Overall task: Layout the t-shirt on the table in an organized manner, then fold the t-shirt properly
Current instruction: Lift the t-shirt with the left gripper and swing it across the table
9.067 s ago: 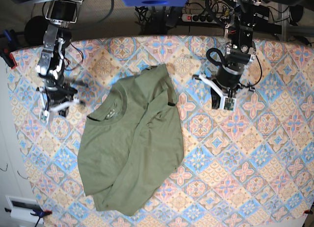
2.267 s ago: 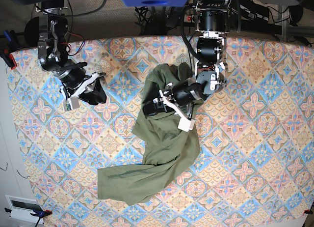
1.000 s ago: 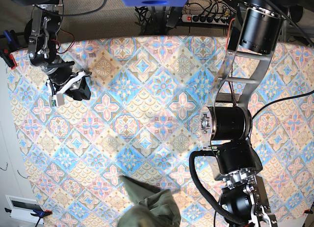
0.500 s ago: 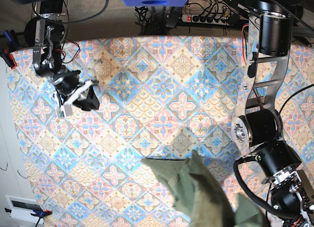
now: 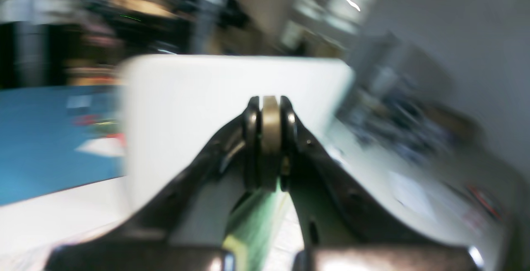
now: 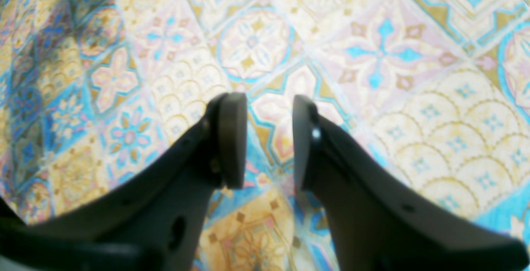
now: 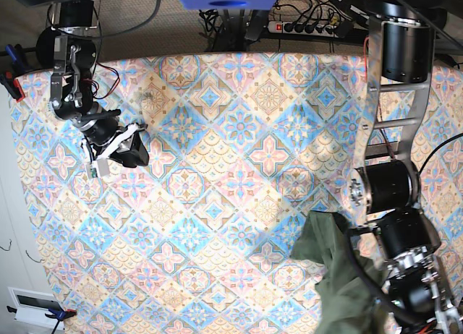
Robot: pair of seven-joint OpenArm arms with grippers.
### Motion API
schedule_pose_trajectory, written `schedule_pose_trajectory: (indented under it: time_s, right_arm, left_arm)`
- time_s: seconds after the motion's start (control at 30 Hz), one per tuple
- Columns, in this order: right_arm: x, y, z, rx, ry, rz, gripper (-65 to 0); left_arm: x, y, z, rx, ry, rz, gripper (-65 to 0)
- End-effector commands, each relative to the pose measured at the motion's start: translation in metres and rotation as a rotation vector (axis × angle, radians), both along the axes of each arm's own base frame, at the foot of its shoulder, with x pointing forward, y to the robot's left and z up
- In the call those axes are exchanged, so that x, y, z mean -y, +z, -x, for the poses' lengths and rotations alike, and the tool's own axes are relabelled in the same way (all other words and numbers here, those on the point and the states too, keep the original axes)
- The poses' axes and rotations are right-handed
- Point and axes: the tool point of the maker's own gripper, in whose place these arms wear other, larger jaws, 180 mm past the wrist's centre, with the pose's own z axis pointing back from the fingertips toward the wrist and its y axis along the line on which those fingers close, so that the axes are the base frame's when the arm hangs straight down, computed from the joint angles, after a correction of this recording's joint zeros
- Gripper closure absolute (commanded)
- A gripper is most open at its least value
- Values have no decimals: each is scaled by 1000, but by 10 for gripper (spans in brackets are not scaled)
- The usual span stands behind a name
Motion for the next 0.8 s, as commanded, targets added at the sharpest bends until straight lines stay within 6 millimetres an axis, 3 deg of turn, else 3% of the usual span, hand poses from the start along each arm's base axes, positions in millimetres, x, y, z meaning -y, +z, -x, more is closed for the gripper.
schedule_pose_trajectory:
  time_s: [0.0, 0.2, 0.33, 0.5, 0.67, 0.77]
  right_arm:
    - [4, 15, -8, 53, -3, -4, -180]
    - [9, 7, -7, 34, -21, -7, -180]
    - [19, 10, -9, 42, -46, -2, -180]
    - [36, 15, -12, 57, -95, 5, -180]
    - [41, 11, -14, 47, -108, 2, -180]
    - [40, 27, -33, 93, -106, -2, -180]
  left_arm:
    - [10, 33, 15, 81, -39, 32, 0]
    - [60, 33, 28, 66, -169, 61, 0]
    - [71, 33, 35, 52, -221, 69, 0]
    - [50, 36, 31, 42, -205, 128, 0]
    - [12, 13, 6, -90, -227, 242, 0]
    - [0, 0, -7, -162, -256, 314, 0]
